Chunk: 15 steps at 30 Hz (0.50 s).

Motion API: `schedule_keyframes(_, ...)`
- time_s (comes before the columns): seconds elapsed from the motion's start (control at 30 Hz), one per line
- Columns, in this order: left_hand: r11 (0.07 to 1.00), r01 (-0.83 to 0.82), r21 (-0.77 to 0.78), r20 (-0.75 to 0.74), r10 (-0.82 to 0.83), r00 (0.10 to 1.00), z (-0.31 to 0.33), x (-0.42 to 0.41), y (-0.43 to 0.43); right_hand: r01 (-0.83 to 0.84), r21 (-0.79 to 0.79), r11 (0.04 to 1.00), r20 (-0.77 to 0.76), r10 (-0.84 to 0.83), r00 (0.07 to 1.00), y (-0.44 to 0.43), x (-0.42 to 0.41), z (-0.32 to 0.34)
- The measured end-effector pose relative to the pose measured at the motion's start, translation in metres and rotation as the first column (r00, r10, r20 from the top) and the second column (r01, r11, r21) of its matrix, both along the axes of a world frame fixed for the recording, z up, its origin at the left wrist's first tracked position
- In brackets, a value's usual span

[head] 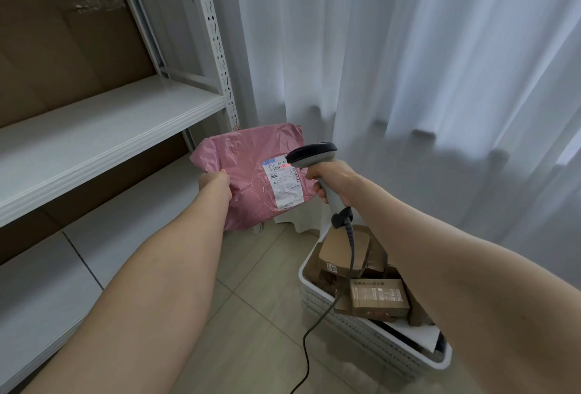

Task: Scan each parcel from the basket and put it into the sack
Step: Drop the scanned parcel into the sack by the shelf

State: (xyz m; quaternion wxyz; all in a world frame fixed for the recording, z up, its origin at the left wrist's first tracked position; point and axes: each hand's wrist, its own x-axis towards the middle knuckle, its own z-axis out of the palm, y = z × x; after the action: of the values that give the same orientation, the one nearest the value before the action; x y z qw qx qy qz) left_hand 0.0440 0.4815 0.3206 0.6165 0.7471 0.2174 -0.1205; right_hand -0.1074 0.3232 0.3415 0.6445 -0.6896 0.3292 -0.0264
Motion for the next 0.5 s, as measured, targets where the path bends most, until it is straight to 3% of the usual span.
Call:
schedule_keyframes(0.27,1.0,-0.011,-0.006,0.006,0.011,1.0,-0.006,-0.002,0.032,0.047,0.116,0.992,0.024,-0.05,0.998,0.024,0.005,-0.02)
schedule_keyframes(0.43,0.997,-0.069,-0.023,-0.013,0.068,0.998,-0.02,-0.014,0.068,0.137,0.376,0.916,0.022,-0.156,0.987,0.056,0.006,-0.044)
schedule_keyframes(0.5,0.998,-0.07,-0.005,-0.019,0.07,0.997,-0.022,-0.025,0.083,0.115,0.407,0.906,0.009,-0.13,0.992,0.072,0.003,-0.054)
